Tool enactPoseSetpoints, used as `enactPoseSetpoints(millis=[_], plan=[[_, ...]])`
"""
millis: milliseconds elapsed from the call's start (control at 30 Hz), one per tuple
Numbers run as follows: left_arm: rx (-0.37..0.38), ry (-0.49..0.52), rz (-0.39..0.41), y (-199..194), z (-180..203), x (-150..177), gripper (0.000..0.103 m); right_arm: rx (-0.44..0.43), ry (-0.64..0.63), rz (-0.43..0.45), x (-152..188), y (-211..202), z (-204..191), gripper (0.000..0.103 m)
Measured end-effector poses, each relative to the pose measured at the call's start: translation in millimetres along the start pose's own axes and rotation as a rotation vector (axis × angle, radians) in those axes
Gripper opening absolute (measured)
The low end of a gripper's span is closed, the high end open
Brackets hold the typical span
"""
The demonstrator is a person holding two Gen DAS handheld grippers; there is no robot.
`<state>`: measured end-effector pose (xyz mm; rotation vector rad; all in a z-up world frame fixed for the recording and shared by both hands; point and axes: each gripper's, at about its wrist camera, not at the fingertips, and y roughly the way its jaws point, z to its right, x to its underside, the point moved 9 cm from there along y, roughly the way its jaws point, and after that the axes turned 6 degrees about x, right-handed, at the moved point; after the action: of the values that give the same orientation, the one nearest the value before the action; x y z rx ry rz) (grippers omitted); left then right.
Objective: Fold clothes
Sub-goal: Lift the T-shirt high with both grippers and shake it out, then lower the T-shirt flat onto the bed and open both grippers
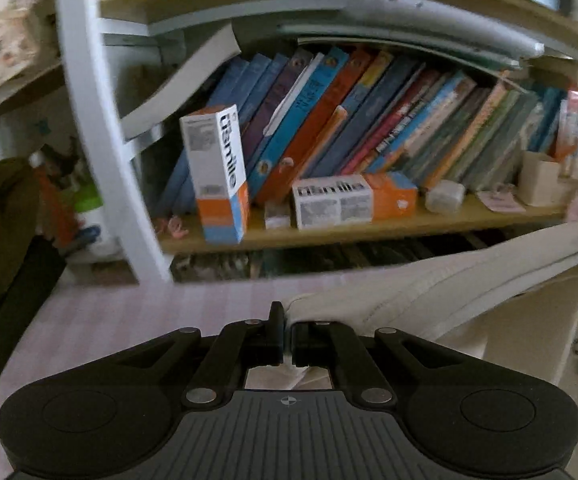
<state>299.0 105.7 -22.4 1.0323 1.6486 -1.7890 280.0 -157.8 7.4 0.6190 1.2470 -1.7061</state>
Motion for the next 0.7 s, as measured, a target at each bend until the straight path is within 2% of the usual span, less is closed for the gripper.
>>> enactPoseSetpoints(millis=[33,67,133,233,300,333,400,500,600,700], plan=[[0.007,-0.014,-0.008,9,-1,-5,0.005,0.014,-0.008,0.001,-3,8,5,0.005],[0.014,-0.030,-0.016,18,-2,-10,0.010,0.029,-0.014,0.001,-5,16,9,0.005],[0.015,-0.061,-0.024,27,-5,-17,0.011,0.051,-0.022,-0.011,-12,38,15,0.005],[0.012,-0.049,-0.050,41,-6,-15,0.014,0.063,-0.041,-0.073,-8,66,13,0.005],[-0.018,-0.022,-0.075,45,-4,-10,0.034,0.061,-0.067,-0.126,3,82,8,0.008],[-0.034,-0.010,-0.082,45,-4,-7,0.049,0.060,-0.084,-0.159,9,89,5,0.011],[-0.029,-0.005,-0.061,37,-5,1,0.055,0.045,-0.092,-0.212,21,93,2,0.035],[-0.018,-0.005,-0.040,13,-11,14,0.060,0.022,-0.059,-0.204,33,77,4,0.045],[-0.017,-0.014,0.001,-28,-20,38,0.069,-0.006,-0.013,-0.176,47,46,9,0.056],[-0.028,-0.016,-0.008,-67,-21,79,0.071,-0.043,0.043,-0.177,67,6,11,0.057]])
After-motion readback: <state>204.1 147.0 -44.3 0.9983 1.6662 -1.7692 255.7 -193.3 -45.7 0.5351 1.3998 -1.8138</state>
